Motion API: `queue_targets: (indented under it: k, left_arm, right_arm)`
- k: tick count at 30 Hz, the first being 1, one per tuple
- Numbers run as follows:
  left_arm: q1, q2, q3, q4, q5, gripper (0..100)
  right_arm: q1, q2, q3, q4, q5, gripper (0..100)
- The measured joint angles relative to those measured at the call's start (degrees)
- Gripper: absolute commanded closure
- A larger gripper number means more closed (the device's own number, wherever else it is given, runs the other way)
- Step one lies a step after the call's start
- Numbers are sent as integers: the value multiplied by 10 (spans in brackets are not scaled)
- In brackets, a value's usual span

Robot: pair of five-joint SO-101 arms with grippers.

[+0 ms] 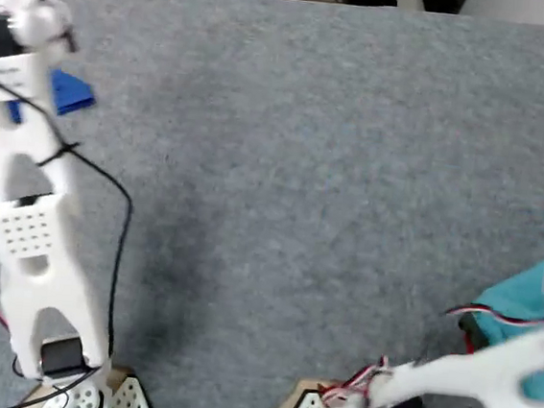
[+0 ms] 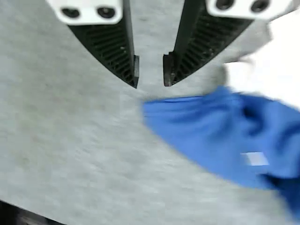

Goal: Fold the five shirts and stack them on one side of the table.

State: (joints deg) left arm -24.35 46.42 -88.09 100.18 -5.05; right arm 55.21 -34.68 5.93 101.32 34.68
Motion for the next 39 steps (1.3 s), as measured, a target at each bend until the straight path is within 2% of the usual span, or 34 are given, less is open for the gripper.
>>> queue_targets:
  k: [2,5,9,14,21,24,28,30,39]
  left_arm:
    - [-49,0,0,0,-29,884]
    - [-120,0,0,0,-78,812]
    - [-203,38,6,-37,-92,783]
    - [-273,129,25,-105,-94,784]
    - [-327,244,25,-163,-94,791]
    - [-327,287,24,-180,-94,850]
    - [-323,313,13,-185,-94,982]
    - [-322,318,13,-185,-94,978]
    - [-319,282,-54,-61,-94,981]
  right_arm:
    - [-84,-14,18,0,-22,936]
    - [-215,-17,22,-1,-62,936]
    - [-376,15,24,-23,-126,936]
    - [-508,112,18,-45,-167,974]
    - [-530,215,-31,-47,-171,986]
    - [-532,231,-46,-47,-171,986]
    - [-532,232,-47,-47,-171,988]
    - [-532,232,-47,-47,-171,989]
    - [-532,236,-47,-47,-171,989]
